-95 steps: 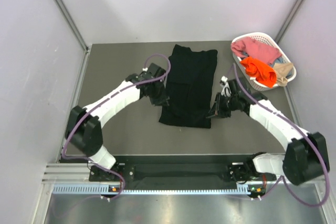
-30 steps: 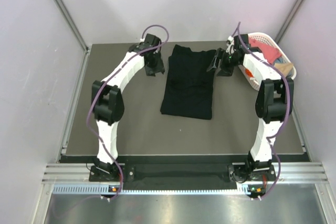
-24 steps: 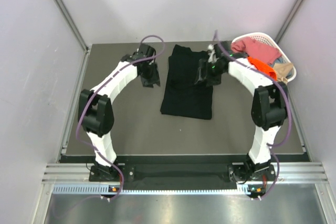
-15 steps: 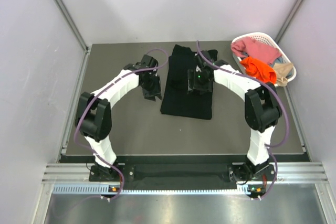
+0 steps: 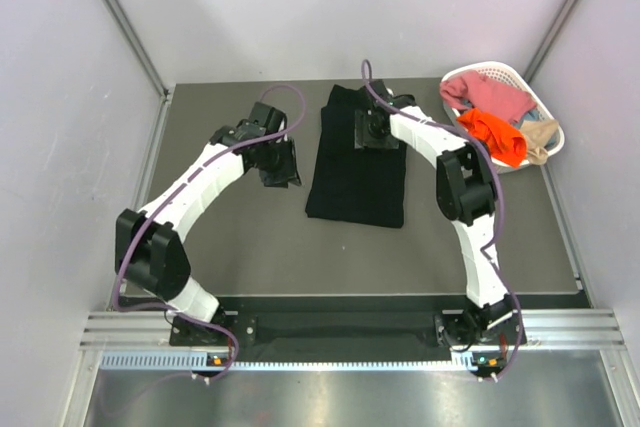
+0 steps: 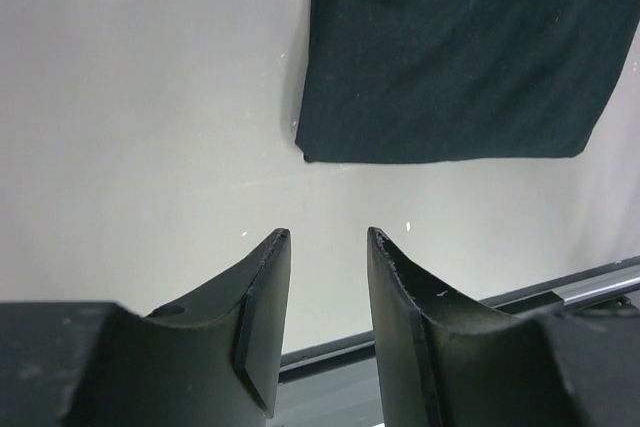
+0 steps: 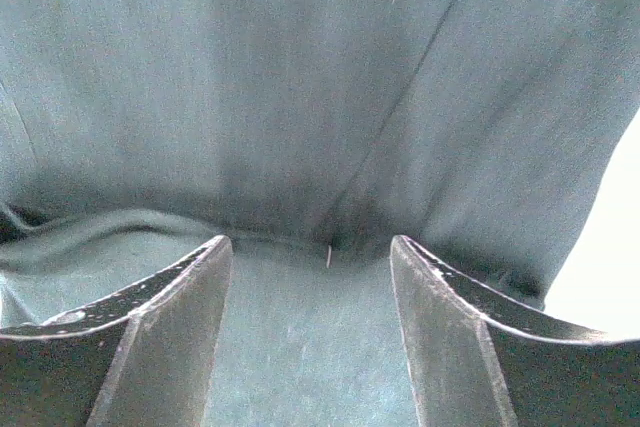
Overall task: Fold and stack the t-shirts
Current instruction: Fold the tshirt
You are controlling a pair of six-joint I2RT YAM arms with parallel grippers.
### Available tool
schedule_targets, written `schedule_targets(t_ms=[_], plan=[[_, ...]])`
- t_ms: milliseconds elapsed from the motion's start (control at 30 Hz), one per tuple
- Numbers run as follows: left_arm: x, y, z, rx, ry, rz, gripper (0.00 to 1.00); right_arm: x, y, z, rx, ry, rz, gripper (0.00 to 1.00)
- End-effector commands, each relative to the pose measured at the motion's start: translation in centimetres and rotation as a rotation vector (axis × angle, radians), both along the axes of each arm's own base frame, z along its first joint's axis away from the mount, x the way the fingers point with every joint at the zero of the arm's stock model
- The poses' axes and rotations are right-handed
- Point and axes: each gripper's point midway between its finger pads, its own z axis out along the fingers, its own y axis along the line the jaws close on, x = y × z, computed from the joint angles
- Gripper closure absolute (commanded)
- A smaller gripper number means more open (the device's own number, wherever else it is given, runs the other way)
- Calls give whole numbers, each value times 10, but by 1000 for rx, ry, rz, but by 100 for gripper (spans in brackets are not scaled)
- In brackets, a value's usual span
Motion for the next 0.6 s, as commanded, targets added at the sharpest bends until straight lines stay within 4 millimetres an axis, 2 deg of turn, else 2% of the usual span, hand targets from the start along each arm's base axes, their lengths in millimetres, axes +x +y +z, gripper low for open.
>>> schedule_targets(t_ms=[0,67,100,200,267,333,367,400,433,467,533,567], plan=[[-11,10,9,20,-23,2,59,42,-18,27,-38,-117,-34,34],[-13,11,7,17,-14,5,59,48,-24,24,-53,-117,-26,34],[-15,10,7,14,-13,0,59,55,-22,35,-47,-141,-22,33],[-15,9,5,6,-8,-8,58,55,-20,60,-39,-161,5,33],[-12,3,0,-8,-12,-31,57,45,-16,83,-10,-177,30,32],[-8,-2,-5,-22,-2,-49,54,33,-14,95,12,-168,50,30],[-6,-5,-8,-25,8,-53,53,24,-16,111,36,-177,61,28],[-3,-8,-17,-24,29,-57,52,7,-13,103,67,-116,96,27],[-3,-13,-19,-48,41,-77,51,-4,-12,105,93,-96,114,26],[0,-15,-29,-40,56,-89,50,-26,-13,104,151,-52,144,23],[3,-19,-36,-48,78,-105,48,-48,-17,102,222,-4,172,22],[4,-20,-46,-50,107,-112,48,-73,-21,98,262,42,194,21]])
